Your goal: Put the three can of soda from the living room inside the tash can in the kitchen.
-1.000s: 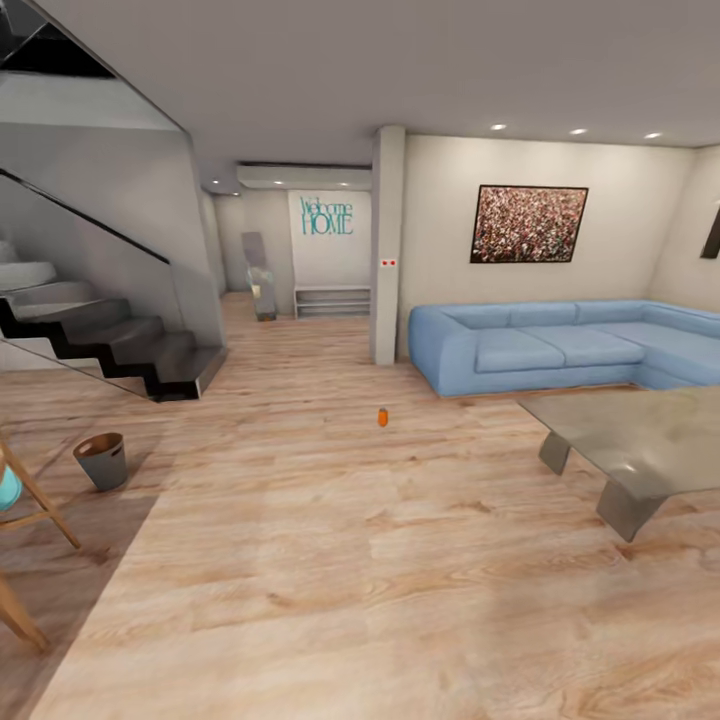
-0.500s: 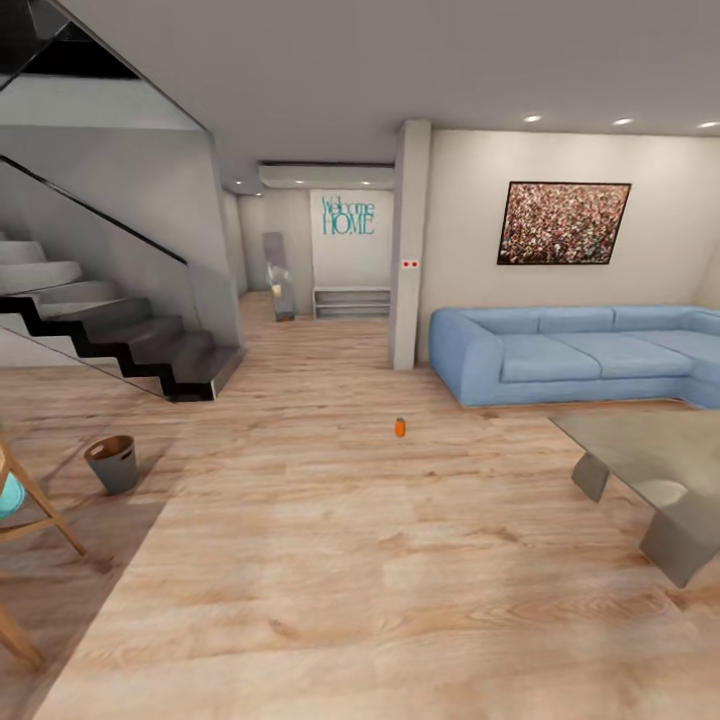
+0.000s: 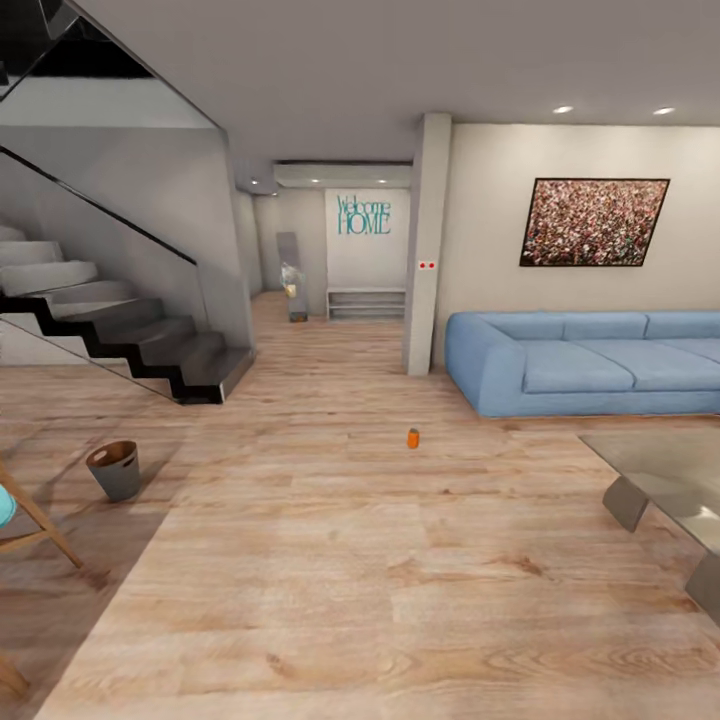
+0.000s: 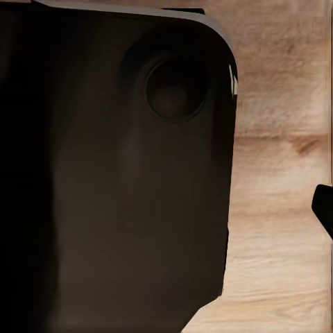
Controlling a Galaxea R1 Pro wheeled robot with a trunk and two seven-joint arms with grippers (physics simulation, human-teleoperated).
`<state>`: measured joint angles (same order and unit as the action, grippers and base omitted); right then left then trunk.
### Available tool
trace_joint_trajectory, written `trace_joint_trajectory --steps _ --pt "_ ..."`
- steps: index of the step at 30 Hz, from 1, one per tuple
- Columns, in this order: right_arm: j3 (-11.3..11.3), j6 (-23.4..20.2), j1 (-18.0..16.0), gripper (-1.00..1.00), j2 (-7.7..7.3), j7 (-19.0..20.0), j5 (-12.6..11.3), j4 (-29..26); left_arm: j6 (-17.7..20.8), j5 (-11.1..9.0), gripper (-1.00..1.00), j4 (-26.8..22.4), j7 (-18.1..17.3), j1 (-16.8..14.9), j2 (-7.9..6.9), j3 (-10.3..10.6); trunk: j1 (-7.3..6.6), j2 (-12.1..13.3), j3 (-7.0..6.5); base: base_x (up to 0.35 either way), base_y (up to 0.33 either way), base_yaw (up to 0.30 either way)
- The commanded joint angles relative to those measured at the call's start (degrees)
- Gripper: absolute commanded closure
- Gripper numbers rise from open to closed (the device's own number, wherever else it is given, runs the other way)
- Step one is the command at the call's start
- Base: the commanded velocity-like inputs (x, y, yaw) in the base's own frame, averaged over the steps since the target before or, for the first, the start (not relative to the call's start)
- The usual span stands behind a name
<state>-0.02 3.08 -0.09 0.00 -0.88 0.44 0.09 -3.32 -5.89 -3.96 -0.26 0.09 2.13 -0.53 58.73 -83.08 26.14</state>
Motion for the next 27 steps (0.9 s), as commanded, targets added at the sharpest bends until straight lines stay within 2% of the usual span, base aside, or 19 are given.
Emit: trace_joint_trajectory --steps 1,27 --pt "0.04 0.0 0.0 -1.0 0.0 0.0 0.0 0.0 -0.01 0.0 -1.0 0.0 0.0 0.0 0.02 0.0 0.0 0.0 0.0 0.335 -0.024 0.082" --pt "0.08 -0.05 0.0 -1.0 0.0 0.0 0.0 0.0 0.0 -0.09 -1.0 0.0 0.0 0.0 -0.02 0.0 0.0 0.0 0.0 0.337 -0.002 0.07"
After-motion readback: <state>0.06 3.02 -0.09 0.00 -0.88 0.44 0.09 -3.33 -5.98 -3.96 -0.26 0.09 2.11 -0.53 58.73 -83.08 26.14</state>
